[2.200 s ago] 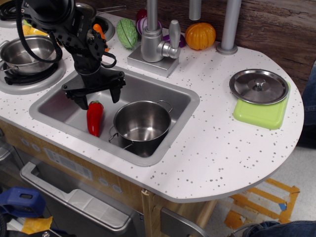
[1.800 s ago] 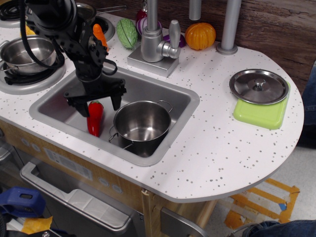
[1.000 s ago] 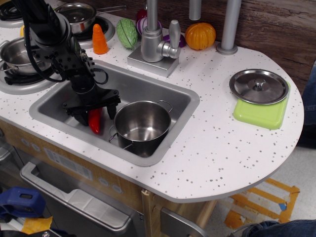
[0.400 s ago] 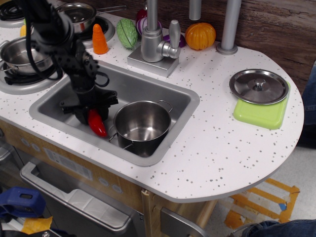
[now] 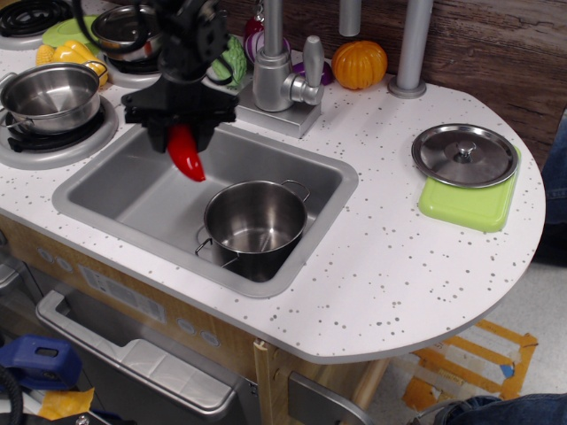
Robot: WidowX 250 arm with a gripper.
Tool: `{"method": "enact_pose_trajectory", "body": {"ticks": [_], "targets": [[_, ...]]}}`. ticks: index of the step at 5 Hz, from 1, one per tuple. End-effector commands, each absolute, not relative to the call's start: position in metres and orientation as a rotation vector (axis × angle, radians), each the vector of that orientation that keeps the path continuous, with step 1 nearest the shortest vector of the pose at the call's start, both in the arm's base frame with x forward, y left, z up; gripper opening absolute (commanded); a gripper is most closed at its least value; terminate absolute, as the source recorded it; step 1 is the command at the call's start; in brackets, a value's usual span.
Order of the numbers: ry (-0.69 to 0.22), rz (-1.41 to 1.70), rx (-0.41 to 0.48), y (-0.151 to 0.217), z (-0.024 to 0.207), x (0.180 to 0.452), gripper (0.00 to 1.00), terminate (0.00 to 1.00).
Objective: Put pepper in pot or pan
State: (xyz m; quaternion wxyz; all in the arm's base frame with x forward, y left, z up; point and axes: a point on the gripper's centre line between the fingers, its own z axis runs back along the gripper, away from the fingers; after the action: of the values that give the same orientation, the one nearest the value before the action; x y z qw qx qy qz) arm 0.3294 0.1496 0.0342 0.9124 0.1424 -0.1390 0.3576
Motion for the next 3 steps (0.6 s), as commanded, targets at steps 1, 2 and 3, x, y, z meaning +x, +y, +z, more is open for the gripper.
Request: {"method": "enact_pose_trajectory", "body": {"ticks": [1,2,3], "targets": [[-0.293,0.849,0.263,0.123,0.066,0.327,0.0,0.0],[-0.259,0.972,0.203,0.103,0.054,0.305,0.0,0.0],[-0.243,1.011,0.117,0.09,0.04,0.292,1.0,0.0]]}}
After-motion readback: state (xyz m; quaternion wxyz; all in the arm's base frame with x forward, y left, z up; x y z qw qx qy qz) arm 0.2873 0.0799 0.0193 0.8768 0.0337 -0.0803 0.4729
